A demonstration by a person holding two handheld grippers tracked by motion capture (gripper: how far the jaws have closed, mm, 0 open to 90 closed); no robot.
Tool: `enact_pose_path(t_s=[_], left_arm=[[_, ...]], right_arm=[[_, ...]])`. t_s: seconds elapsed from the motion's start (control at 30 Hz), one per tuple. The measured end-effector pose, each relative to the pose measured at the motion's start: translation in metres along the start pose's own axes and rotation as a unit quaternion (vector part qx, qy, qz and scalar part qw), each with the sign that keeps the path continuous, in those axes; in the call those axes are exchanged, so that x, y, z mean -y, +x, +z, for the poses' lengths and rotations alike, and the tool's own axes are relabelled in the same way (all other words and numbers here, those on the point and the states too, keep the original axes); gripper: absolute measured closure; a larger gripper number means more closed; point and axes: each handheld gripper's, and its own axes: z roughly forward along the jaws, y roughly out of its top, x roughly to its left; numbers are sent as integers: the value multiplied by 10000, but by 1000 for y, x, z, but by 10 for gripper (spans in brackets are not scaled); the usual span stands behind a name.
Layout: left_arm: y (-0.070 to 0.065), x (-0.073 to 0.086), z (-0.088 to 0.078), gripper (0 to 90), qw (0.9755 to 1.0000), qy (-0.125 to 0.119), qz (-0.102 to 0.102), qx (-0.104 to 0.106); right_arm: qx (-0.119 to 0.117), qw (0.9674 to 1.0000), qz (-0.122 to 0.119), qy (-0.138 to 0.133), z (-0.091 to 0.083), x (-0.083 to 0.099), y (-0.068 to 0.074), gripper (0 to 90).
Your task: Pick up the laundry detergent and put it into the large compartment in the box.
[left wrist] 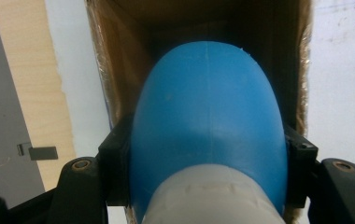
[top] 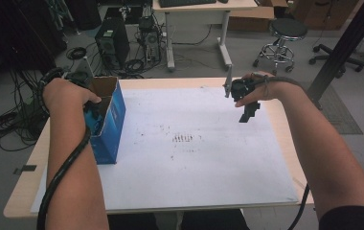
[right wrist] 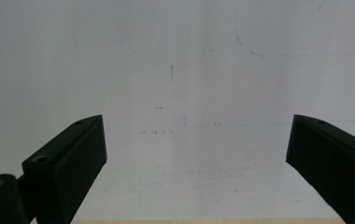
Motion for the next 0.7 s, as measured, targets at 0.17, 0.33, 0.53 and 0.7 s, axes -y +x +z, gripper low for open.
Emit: enact_pose_path(t_s=[0.17,0.33,0.53,0.7], left_arm=[[0,0,6,376,10000,31,-7,5],[1,0,11,375,10000,36,-4,-14],[2,0,17,376,10000,80,-14,4],[2,-1,21,375,9999,102,31,-19]], right_arm=[[0,10000,-24,1,0,0,0,49],[-4,10000,-10,-6,0,0,0,49],[-11,10000,-23,-1,1,0,0,49],[-17,10000,-16,7,2,0,0,49]])
